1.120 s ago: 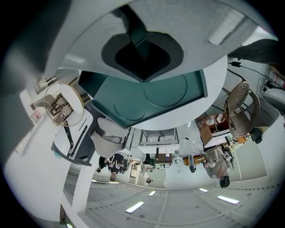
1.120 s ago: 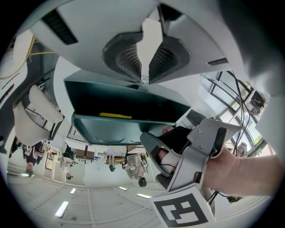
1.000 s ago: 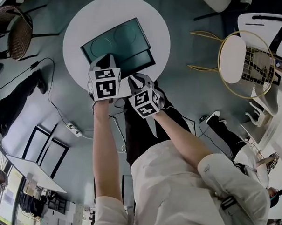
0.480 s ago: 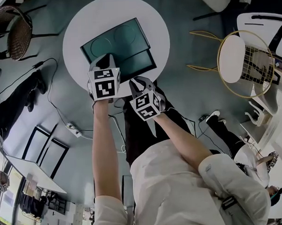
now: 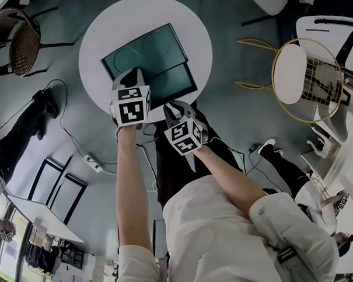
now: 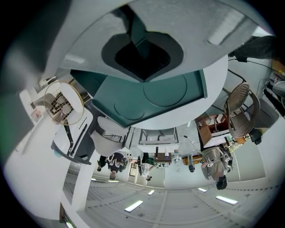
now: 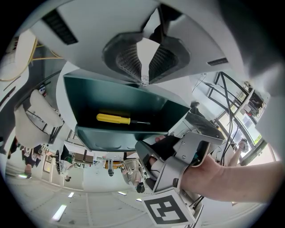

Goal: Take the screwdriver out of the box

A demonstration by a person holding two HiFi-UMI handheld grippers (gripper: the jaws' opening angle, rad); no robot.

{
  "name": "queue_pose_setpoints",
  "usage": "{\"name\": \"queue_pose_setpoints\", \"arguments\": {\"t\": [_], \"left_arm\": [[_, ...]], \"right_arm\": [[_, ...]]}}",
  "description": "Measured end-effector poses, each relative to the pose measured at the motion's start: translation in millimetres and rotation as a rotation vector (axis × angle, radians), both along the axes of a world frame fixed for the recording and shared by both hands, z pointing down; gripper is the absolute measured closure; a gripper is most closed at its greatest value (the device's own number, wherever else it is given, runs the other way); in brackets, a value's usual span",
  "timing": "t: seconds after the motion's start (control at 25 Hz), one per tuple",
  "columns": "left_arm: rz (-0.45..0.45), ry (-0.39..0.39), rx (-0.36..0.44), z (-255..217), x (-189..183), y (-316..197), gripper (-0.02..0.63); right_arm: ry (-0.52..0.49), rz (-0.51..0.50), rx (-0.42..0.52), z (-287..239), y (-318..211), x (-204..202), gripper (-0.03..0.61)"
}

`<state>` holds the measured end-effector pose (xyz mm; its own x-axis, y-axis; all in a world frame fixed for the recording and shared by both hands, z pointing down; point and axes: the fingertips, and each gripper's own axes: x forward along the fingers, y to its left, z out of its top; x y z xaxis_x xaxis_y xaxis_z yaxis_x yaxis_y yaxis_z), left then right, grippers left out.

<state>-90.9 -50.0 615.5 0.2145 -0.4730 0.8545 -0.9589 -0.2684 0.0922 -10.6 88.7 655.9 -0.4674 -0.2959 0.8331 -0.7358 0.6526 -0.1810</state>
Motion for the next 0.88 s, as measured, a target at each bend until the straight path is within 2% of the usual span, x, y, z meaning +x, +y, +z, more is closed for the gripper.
{"name": "queue_pose_setpoints", "arguments": {"t": [0.28, 0.72, 0.88], "left_arm": [[0.012, -0.028, 0.010, 1.1, 0.8, 1.7, 0.600], [-0.003, -0.010, 0.013, 0.2, 0.7, 1.0, 0.600], [-0.010, 0.003, 0.009, 0.4, 1.7, 1.2, 0.600]], "right_arm": [[-0.002, -0.030, 0.008, 2.6, 9.6, 5.7, 0.520], [-0.006, -0.039, 0.003, 3.2, 18.7, 9.5, 0.518], [-0.017, -0.014, -0.005, 4.2, 18.4, 11.3, 0.511]]}}
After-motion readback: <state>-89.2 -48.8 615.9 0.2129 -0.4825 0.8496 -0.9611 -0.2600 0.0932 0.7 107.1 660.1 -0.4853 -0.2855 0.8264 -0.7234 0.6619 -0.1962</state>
